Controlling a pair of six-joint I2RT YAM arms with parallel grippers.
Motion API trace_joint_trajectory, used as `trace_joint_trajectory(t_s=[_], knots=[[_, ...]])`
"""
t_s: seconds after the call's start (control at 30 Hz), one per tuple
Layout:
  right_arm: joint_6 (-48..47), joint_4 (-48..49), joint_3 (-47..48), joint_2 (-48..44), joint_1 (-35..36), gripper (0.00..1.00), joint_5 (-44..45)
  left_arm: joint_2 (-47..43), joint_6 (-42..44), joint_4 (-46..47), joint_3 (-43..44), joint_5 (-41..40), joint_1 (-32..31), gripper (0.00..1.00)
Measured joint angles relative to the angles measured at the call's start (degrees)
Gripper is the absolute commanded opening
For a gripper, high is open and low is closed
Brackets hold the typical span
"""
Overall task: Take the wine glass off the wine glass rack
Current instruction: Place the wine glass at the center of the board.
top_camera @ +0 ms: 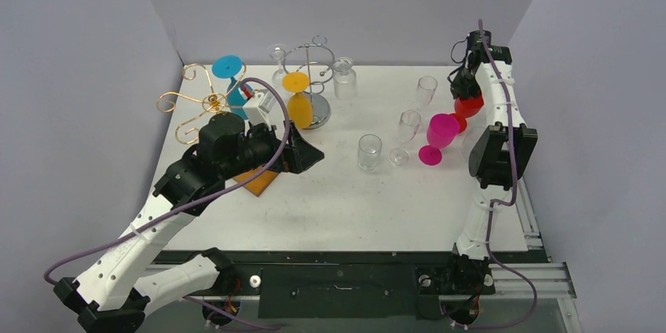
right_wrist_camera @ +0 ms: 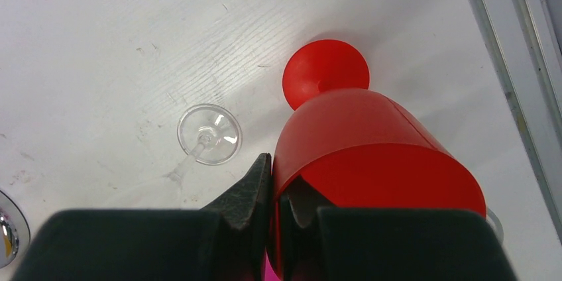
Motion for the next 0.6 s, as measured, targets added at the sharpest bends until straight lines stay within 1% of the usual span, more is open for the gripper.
trace_joint_trajectory(t_s=[0.3,0.43,0.5,0.6], knots=[[-0.8,-0.4,-0.5,0.3,0.0,0.07,-0.1,0.4,0.0,0.0,0.0,0.0,0.0,0.96],[-1.0,-0.4,-0.5,0.3,0.0,0.12,-0.1,0.5,0.0,0.0,0.0,0.0,0.0,0.96],[-1.0,-0.3,-0.5,0.3,0.0,0.17,-0.1,0.5,0.0,0.1,0.0,0.0,0.0,0.96],[-1.0,-0.3,-0.5,0.3,0.0,0.2,-0.1,0.5,0.0,0.1,0.0,0.0,0.0,0.96]])
